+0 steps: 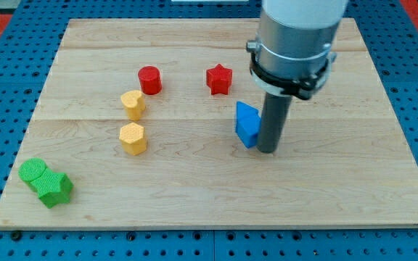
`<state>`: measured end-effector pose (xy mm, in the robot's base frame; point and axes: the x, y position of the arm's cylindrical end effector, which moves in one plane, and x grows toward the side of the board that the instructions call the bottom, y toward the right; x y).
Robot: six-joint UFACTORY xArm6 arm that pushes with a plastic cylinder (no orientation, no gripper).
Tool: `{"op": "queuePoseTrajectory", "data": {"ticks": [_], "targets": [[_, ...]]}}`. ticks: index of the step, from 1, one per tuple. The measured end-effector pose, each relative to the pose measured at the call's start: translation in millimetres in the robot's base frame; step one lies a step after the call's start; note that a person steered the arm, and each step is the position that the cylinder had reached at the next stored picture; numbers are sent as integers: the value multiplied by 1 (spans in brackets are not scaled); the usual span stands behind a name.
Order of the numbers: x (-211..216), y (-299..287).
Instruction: Move your arm to the left side of the cube
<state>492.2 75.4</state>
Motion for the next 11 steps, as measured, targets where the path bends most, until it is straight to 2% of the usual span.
{"op": "queuePoseTrajectory", "data": {"ticks": [2,3,4,5,6,8,9,10,11], "targets": [[-8,-39],[-1,-28],[-9,30],[-62,32],[-56,-4],[-40,-27],[7,-27],[23,-54],[-5,-106]]}}
